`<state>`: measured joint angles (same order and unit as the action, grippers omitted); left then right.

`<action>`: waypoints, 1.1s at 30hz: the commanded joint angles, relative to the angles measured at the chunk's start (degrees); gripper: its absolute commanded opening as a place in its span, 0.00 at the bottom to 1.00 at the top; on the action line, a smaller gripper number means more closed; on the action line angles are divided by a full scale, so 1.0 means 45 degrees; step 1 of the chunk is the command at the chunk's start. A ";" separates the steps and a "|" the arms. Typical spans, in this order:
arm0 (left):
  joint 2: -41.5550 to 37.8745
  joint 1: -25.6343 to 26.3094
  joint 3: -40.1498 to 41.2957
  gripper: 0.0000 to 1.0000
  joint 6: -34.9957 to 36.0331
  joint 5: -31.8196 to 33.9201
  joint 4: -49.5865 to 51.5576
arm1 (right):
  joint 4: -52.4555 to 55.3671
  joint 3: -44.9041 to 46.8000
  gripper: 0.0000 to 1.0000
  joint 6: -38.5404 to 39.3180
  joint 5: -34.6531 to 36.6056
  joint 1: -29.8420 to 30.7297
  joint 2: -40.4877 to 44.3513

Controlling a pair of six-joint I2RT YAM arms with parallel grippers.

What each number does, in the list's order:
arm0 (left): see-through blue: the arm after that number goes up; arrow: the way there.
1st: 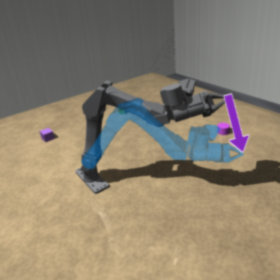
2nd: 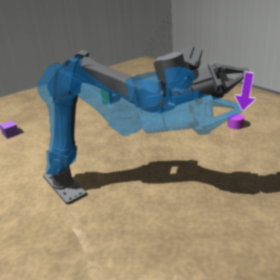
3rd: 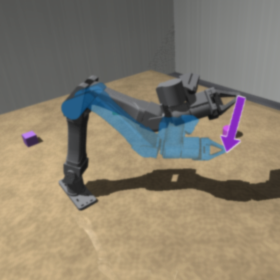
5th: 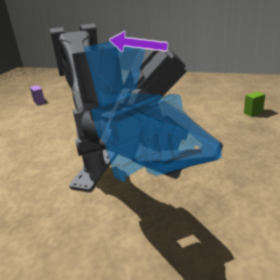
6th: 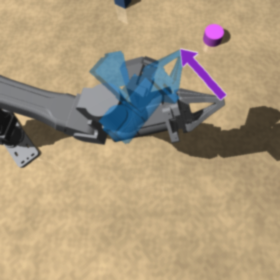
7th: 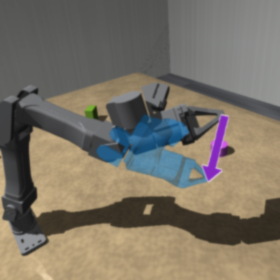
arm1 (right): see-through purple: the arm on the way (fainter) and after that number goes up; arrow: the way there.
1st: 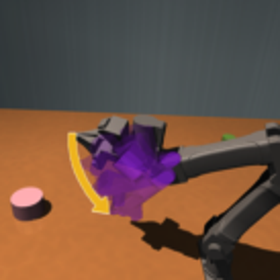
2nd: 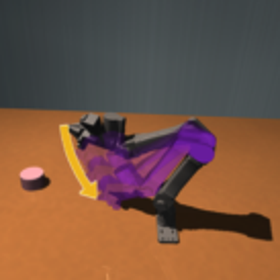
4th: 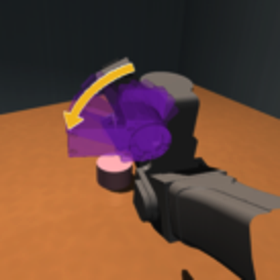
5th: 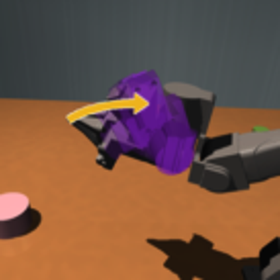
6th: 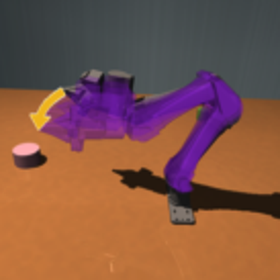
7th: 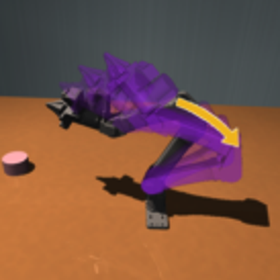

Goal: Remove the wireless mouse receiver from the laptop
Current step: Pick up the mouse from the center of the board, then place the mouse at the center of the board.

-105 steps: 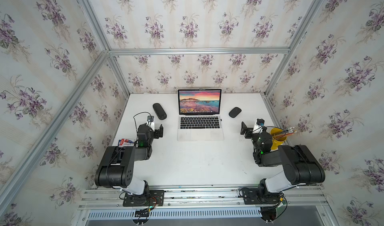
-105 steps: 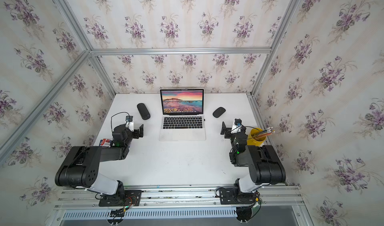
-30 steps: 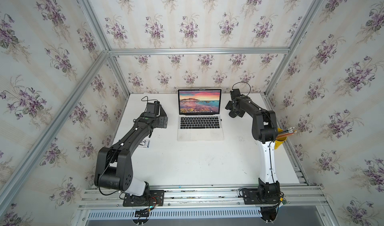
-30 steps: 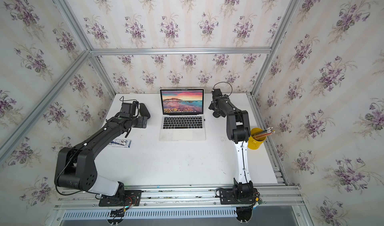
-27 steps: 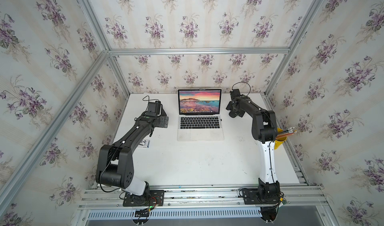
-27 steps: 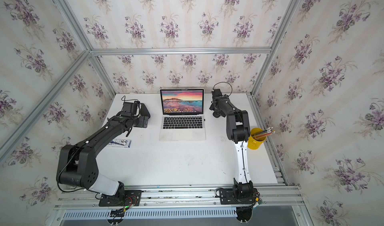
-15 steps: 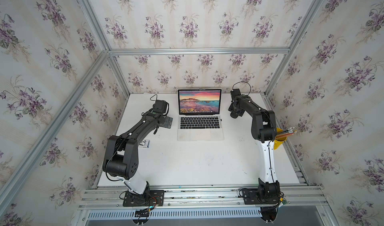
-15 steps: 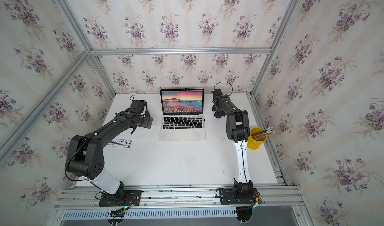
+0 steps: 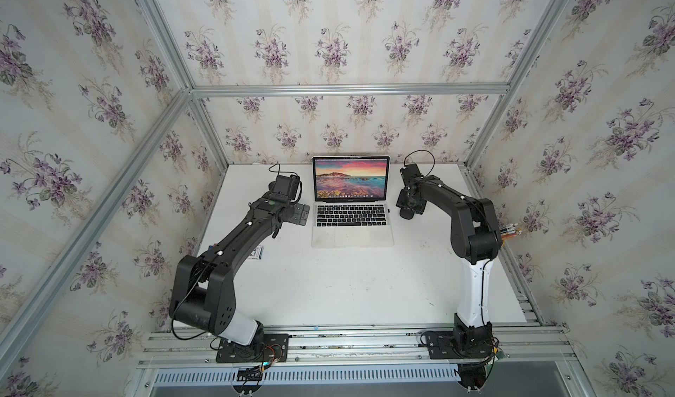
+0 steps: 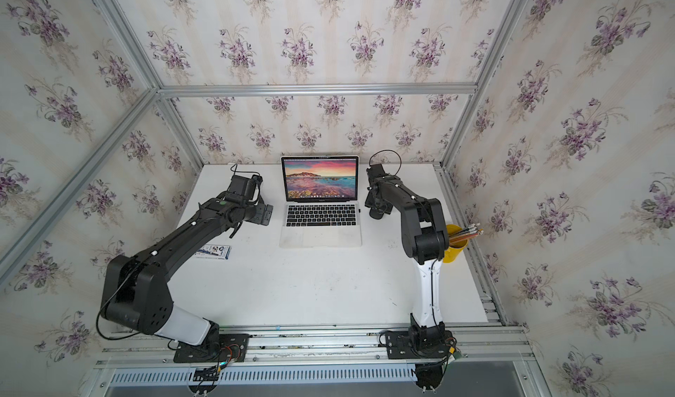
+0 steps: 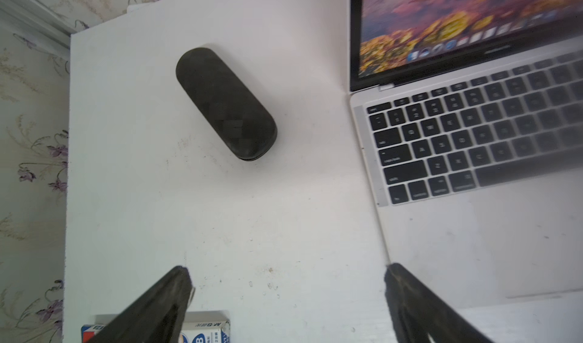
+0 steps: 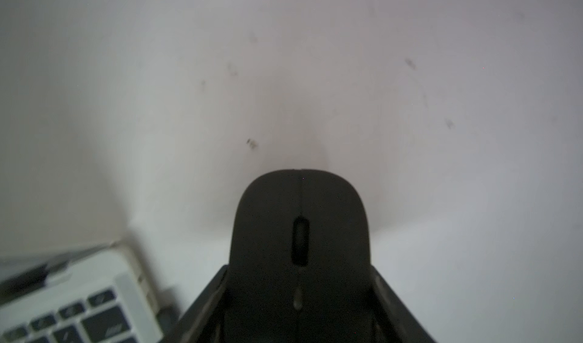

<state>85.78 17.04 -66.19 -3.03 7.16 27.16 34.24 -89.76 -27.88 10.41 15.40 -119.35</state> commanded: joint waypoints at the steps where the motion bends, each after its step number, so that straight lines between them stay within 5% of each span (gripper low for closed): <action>1: -0.0758 0.0248 0.0208 0.99 -0.0600 -0.1872 -0.0411 | -0.1612 0.1676 0.46 0.2223 0.0127 0.0561 0.1912; 8: -0.1548 0.0489 0.0960 0.99 -0.2937 -0.6569 -0.2360 | -0.4200 0.5332 0.45 0.5321 -0.0750 0.2472 0.5800; 15: -0.0293 0.1095 0.2185 0.99 -0.6696 -1.0119 -0.6956 | -0.6480 0.6853 0.45 0.7265 -0.2753 0.4675 0.7324; 19: 0.0604 0.1712 0.2383 0.99 -0.8100 -1.0487 -0.8799 | -0.6968 0.6595 0.45 0.7625 -0.3114 0.5401 0.7212; 31: 0.1357 0.2122 0.2676 0.99 -0.8658 -1.0213 -0.9628 | -0.7201 0.5981 0.45 0.7953 -0.3505 0.6206 0.6577; 33: 0.1402 0.2171 0.2717 0.90 -0.8702 -1.0298 -0.9689 | -0.7218 0.5940 0.45 0.7953 -0.3502 0.6207 0.6574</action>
<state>91.74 26.33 -54.19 -42.09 -37.23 -14.41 5.72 -62.37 7.68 -4.40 43.16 -89.73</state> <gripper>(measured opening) 0.954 0.613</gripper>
